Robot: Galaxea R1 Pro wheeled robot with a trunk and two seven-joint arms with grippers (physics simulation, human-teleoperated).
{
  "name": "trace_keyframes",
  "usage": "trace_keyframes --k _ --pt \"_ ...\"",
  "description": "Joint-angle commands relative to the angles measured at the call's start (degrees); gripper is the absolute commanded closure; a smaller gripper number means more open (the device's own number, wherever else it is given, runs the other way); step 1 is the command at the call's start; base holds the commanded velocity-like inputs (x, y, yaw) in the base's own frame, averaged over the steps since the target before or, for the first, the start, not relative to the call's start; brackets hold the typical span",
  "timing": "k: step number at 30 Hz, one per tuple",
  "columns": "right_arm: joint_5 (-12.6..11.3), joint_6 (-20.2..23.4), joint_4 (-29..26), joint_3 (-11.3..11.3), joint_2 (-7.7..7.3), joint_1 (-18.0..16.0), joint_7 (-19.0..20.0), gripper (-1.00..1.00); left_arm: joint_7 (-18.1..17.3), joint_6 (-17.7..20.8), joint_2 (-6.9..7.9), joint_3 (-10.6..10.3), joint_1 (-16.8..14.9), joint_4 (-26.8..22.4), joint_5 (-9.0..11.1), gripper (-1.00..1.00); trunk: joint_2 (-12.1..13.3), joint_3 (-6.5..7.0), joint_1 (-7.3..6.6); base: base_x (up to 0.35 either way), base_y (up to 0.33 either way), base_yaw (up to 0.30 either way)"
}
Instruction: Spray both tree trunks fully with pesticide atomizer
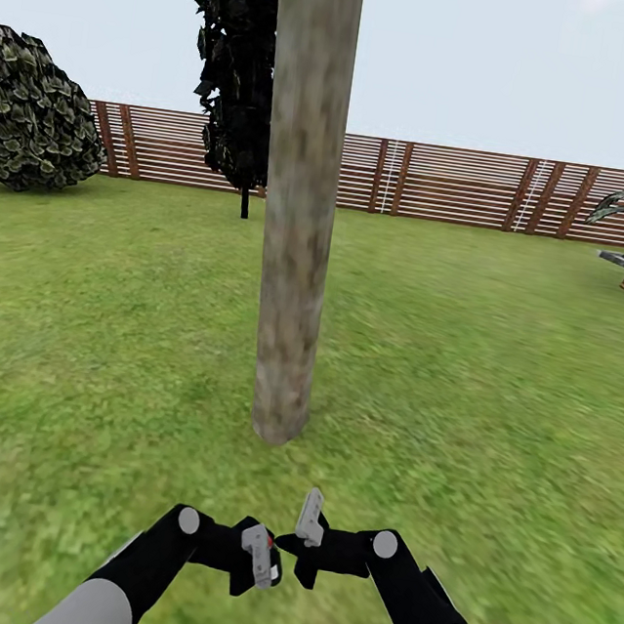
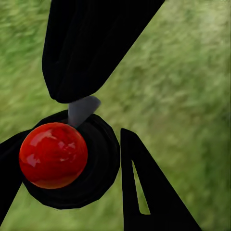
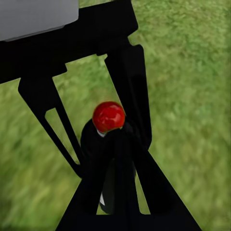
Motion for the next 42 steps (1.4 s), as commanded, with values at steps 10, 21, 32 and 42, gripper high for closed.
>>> trace_keyframes --k 10,21,32,42 --pt "0.55 -0.34 -0.06 -0.08 0.00 -0.02 0.04 1.00 -0.10 -0.75 1.70 -0.19 -0.06 0.71 -1.01 1.00 -0.02 -0.05 -0.01 0.000 0.000 0.000" --pt "0.55 -0.34 -0.06 -0.08 0.02 -0.02 0.04 1.00 -0.11 -0.77 5.32 -0.28 -0.11 0.73 -1.10 1.00 -0.02 -0.05 -0.01 0.000 0.000 0.000" --pt "0.64 -0.34 0.04 -0.08 -0.06 -0.02 0.04 1.00 -0.11 -0.77 10.15 -0.28 0.25 0.69 -1.10 1.00 -0.02 -0.05 -0.01 0.000 0.000 0.000" --pt "0.64 -0.43 0.37 -0.15 -0.29 -0.02 0.07 -1.00 -0.08 -0.85 16.58 -0.23 0.49 0.16 -1.06 1.00 -0.02 -0.05 -0.01 0.000 0.000 0.000"
